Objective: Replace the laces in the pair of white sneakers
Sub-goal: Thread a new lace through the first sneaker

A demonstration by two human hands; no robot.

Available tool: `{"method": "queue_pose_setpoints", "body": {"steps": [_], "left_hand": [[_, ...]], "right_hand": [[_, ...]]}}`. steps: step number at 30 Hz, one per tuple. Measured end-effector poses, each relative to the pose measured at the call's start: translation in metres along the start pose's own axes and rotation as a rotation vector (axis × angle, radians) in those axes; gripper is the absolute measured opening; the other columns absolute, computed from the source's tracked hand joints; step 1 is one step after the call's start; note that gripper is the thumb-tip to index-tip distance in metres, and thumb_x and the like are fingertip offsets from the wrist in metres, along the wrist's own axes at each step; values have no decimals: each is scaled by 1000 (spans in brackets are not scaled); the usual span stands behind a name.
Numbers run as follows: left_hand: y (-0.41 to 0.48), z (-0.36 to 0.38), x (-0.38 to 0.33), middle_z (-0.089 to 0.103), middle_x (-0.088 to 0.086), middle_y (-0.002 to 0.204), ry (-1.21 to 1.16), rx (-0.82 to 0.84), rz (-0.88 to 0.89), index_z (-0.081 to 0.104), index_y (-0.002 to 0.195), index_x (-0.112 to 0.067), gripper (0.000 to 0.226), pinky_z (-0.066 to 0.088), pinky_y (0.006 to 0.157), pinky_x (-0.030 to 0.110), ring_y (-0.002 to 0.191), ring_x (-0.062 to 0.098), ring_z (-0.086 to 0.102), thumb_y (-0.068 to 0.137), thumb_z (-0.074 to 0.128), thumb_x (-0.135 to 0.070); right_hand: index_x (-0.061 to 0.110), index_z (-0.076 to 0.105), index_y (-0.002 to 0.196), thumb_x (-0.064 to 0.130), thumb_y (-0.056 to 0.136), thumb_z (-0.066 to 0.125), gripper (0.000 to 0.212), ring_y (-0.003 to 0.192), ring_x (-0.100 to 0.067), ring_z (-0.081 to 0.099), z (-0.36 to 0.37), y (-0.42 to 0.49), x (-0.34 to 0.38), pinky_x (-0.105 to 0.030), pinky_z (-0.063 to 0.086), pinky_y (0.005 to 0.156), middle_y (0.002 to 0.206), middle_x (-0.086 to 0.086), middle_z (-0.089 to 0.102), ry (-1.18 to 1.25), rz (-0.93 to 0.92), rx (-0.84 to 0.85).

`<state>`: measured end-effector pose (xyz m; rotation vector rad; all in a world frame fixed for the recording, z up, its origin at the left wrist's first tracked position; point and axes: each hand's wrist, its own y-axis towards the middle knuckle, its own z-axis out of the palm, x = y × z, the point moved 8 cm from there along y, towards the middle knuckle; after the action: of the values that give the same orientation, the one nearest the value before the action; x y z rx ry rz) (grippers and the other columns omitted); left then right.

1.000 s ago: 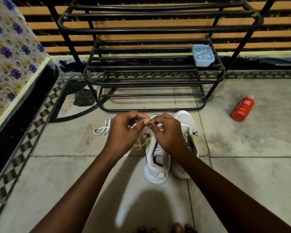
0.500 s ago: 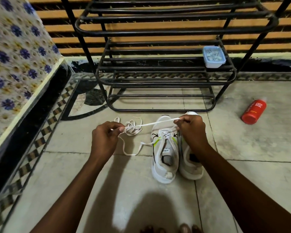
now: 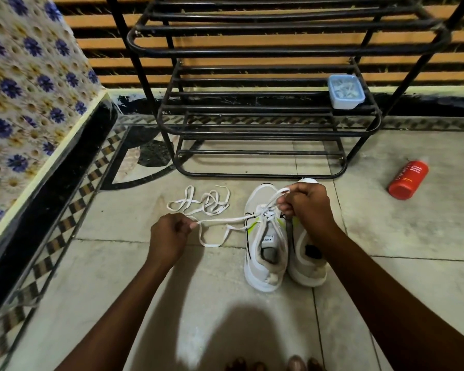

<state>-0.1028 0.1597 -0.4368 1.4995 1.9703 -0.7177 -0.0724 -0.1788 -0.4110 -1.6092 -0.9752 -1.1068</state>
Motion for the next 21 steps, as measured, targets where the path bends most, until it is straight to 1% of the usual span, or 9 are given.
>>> {"method": "queue_pose_setpoints", "body": {"steps": [4, 6, 8, 9, 11, 13, 16, 19, 21], "left_hand": [[-7, 29, -36, 64, 0, 60, -402, 146, -57, 70, 77, -10, 14, 49, 62, 28, 56, 15, 59, 90, 75, -6], [-12, 44, -60, 65, 9, 67, -581, 224, -78, 68, 82, -3, 10, 56, 61, 28, 56, 16, 64, 91, 72, 1], [-17, 58, -81, 65, 9, 67, -698, 286, -100, 64, 85, 1, 10, 60, 64, 30, 58, 19, 67, 90, 70, 8], [-19, 64, -89, 65, 7, 65, -731, 310, -112, 62, 85, 2, 12, 62, 68, 33, 59, 21, 68, 90, 68, 10], [-22, 75, -102, 64, 6, 60, -747, 341, -119, 59, 87, 3, 12, 62, 76, 40, 60, 23, 69, 91, 65, 13], [-24, 82, -111, 65, 9, 60, -738, 350, -111, 56, 89, 3, 12, 61, 81, 44, 62, 28, 69, 94, 63, 12], [-26, 89, -118, 62, 22, 68, -723, 331, -105, 53, 90, 1, 14, 60, 77, 46, 62, 30, 68, 95, 59, 13], [-27, 97, -117, 56, 27, 76, -717, 306, -118, 53, 87, 3, 17, 60, 76, 51, 62, 32, 65, 91, 63, 17], [-29, 101, -114, 58, 22, 73, -710, 296, -138, 52, 86, 11, 16, 62, 70, 46, 67, 33, 66, 87, 67, 18]], "right_hand": [[2, 67, 99, -6, 85, 54, 21, 68, -21, 72, 4, -5, -1, -30, 55, 61, 78, -11, 76, -18, -14, 68], [10, 69, 99, 0, 84, 57, 22, 79, -22, 74, 2, -10, -3, -35, 57, 75, 82, -7, 76, -153, -53, 55], [14, 73, 95, 3, 84, 57, 22, 84, -19, 72, 0, -19, 2, -29, 55, 80, 87, 0, 76, -362, -163, 18], [14, 74, 92, 3, 83, 57, 22, 82, -17, 71, 2, -23, 5, -24, 52, 76, 86, 2, 75, -447, -213, 20], [14, 73, 88, 5, 77, 63, 17, 74, -15, 68, 9, -29, 3, -23, 47, 70, 79, 4, 72, -522, -235, 99], [15, 71, 88, 17, 72, 76, 17, 70, -10, 64, 15, -34, 1, -25, 48, 73, 75, 5, 69, -637, -258, 171], [15, 70, 94, 24, 70, 80, 27, 80, -18, 67, 18, -38, 1, -30, 53, 82, 84, 0, 72, -805, -288, 182], [14, 71, 88, 18, 69, 76, 20, 80, -23, 67, 13, -43, 2, -35, 55, 79, 80, -3, 72, -728, -269, 103], [12, 72, 88, 17, 70, 75, 18, 81, -24, 67, 9, -44, 0, -35, 54, 78, 80, -4, 72, -686, -251, 63]]}}
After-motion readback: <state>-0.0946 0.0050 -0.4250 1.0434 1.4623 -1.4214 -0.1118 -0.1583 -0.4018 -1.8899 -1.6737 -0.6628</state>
